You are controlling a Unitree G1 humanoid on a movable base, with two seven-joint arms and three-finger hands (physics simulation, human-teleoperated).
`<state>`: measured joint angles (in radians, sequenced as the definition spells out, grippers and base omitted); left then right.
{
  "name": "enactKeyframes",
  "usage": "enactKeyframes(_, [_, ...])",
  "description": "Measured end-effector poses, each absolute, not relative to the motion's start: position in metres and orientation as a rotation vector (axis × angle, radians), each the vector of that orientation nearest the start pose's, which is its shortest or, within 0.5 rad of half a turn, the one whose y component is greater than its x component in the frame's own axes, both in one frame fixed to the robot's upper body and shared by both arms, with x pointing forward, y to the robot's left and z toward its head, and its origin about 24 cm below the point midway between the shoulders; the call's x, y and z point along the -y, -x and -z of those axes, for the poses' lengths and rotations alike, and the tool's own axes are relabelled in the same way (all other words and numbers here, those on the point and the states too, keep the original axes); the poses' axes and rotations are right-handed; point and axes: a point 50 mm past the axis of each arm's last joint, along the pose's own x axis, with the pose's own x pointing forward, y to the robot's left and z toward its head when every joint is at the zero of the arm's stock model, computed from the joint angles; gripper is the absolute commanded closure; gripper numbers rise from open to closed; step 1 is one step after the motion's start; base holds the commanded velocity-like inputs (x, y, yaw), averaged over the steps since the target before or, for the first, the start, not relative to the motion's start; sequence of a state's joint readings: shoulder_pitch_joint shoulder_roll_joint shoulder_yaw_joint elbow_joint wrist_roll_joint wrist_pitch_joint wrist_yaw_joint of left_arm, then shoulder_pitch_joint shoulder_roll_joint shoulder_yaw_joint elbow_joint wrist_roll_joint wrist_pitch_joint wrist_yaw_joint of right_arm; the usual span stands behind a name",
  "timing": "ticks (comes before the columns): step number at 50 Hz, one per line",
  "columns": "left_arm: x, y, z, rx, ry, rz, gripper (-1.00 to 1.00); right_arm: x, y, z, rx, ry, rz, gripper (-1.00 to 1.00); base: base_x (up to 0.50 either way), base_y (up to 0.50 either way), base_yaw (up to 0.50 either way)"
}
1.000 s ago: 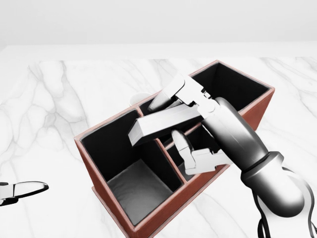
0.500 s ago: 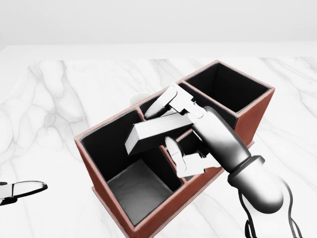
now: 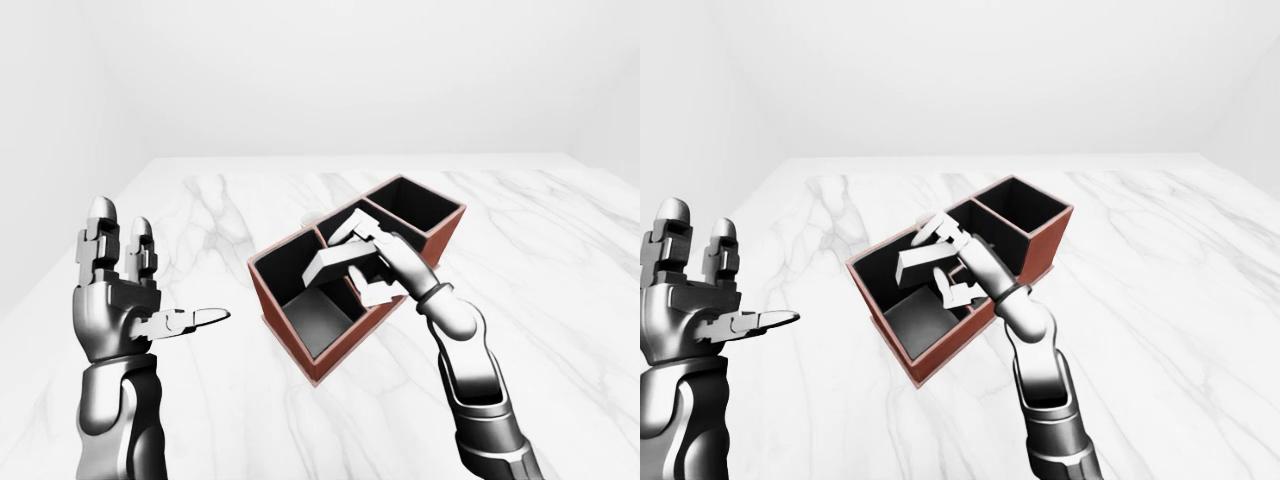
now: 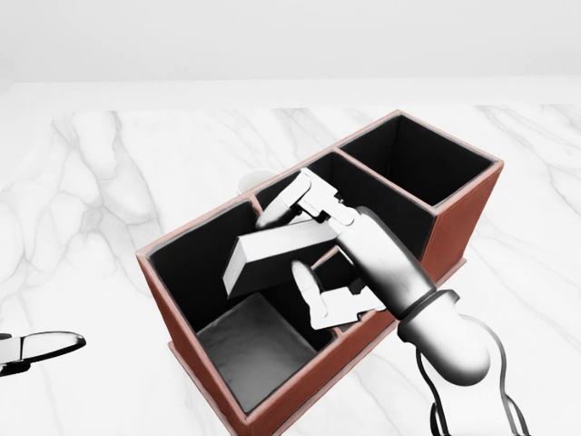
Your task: Pick up the book and place it in the left compartment of the caddy.
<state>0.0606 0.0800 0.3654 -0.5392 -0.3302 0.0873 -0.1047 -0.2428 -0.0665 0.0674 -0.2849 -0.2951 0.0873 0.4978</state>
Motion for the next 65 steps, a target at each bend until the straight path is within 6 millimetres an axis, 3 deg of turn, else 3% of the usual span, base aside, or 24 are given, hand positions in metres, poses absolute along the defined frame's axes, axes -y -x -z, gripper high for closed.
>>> enactKeyframes(65, [-0.232,-0.209,-0.153,0.464,0.120,-0.154,-1.00,0.093,-0.281,-0.101,0.148,0.418,-0.566,1.00,0.00,0.00,0.00])
